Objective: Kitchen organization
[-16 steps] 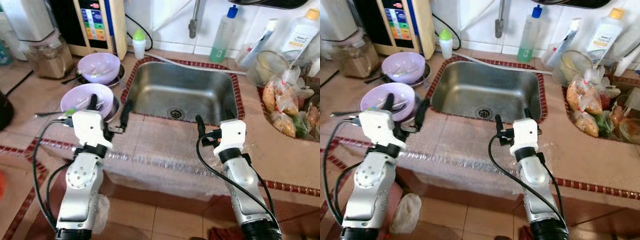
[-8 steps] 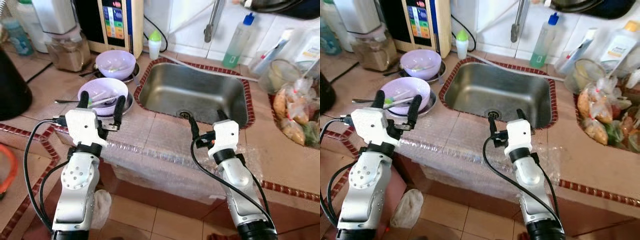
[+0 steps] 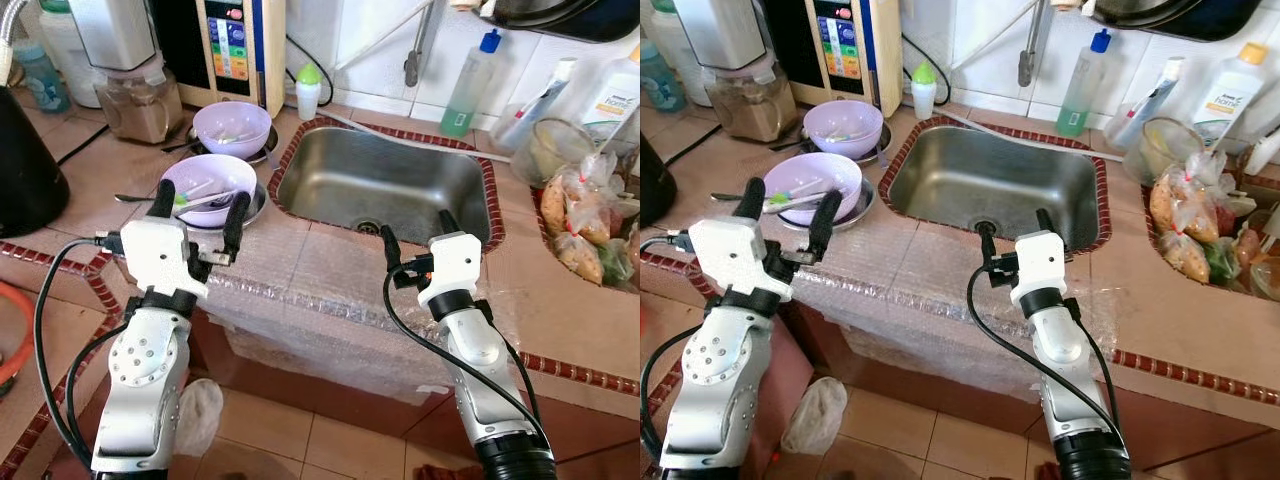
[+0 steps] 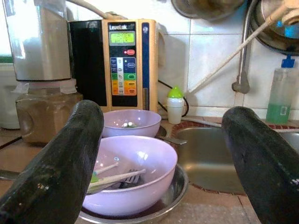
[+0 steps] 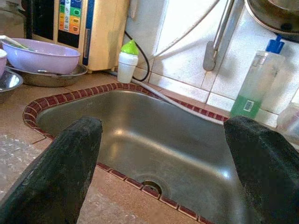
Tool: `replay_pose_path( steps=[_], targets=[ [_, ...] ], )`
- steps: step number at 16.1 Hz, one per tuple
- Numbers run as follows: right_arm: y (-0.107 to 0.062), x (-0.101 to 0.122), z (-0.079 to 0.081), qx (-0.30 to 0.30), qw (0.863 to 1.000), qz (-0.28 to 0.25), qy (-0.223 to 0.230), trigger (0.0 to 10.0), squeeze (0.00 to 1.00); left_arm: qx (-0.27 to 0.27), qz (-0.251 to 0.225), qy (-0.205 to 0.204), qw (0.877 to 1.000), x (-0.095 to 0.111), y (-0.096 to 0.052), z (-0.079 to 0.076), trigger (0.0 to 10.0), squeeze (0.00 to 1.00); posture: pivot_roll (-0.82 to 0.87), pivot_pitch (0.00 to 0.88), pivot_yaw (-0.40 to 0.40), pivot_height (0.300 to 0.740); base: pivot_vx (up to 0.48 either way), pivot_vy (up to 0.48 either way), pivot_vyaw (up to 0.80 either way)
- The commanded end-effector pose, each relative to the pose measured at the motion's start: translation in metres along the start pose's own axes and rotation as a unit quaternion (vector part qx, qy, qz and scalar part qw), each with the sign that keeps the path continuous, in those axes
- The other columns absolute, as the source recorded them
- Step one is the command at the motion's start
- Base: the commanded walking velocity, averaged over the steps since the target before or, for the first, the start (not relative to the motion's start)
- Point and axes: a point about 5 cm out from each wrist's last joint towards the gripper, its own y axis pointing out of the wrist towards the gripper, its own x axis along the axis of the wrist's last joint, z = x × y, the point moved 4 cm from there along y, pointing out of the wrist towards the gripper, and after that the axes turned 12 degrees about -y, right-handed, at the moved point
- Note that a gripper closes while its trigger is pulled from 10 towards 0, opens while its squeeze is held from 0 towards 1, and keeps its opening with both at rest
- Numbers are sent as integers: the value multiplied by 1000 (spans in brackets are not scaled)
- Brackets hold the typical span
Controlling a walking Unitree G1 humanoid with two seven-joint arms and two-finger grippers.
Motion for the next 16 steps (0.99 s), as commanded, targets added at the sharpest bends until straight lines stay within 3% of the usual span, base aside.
replay_pose_path(
  steps=[1,3,16],
  targets=[
    [1,2,-2,-1,1000,-6,-4,10000,0,-5,2,-5,1000,0,3,-6,10000,0,50,0,-19,740,0,0,0],
    [1,0,-3,-3,1000,-3,-4,10000,0,-9,4,-6,1000,0,2,-8,10000,0,50,0,-19,740,0,0,0],
    [-3,-3,-4,-7,1000,4,0,10000,0,-18,17,-8,1000,-7,0,-10,10000,0,45,0,-15,740,278,0,0]
  ],
)
